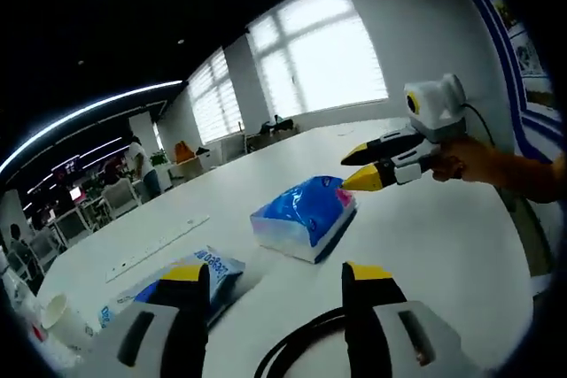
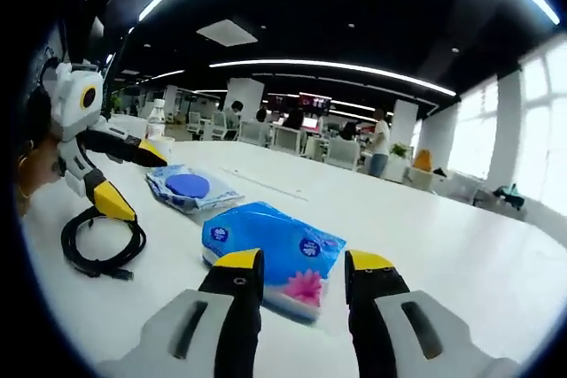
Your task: Arrange the tabletop items into an orderly group along one side of the table until the central work area is clear of visible clutter.
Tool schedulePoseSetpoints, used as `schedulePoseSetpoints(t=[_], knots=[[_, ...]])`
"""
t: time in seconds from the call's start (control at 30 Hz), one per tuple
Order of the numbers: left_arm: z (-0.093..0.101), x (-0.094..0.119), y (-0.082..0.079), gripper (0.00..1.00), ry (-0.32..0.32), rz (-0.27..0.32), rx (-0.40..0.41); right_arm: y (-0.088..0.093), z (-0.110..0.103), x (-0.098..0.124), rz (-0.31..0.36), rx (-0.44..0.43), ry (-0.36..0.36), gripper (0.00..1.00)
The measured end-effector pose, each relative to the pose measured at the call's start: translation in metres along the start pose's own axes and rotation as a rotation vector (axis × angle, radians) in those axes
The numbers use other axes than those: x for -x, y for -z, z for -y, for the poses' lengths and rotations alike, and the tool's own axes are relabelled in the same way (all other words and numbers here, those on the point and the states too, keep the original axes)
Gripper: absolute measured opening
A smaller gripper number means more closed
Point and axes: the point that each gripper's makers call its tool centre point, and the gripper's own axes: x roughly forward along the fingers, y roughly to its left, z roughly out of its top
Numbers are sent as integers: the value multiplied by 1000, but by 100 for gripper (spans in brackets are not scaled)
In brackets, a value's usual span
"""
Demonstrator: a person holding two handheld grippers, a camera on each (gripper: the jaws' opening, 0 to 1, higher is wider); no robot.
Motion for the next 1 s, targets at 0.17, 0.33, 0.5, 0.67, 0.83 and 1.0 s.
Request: schedulePoseSetpoints(t=[0.17, 0.33, 0.5, 0.67, 0.83, 1.0], knots=[[2, -6, 3, 58, 14, -12, 30, 9, 10, 6, -11, -35, -2, 26], [11, -12, -4, 55, 36, -5, 7, 12, 9, 7, -21, -33, -10, 23], [22, -17, -12, 48, 73, 29, -12, 14, 9, 5, -22, -47, -20, 21], [24, -20, -13, 46, 72, 32, -23, 17, 11, 3, -20, -65, -22, 21], [23, -25, -18, 40, 74, 49, -21, 13, 9, 2, 19, -35, -34, 10], [27, -35, -21, 33, 94, 54, -40, 16, 11, -3, 4, -46, -33, 11]])
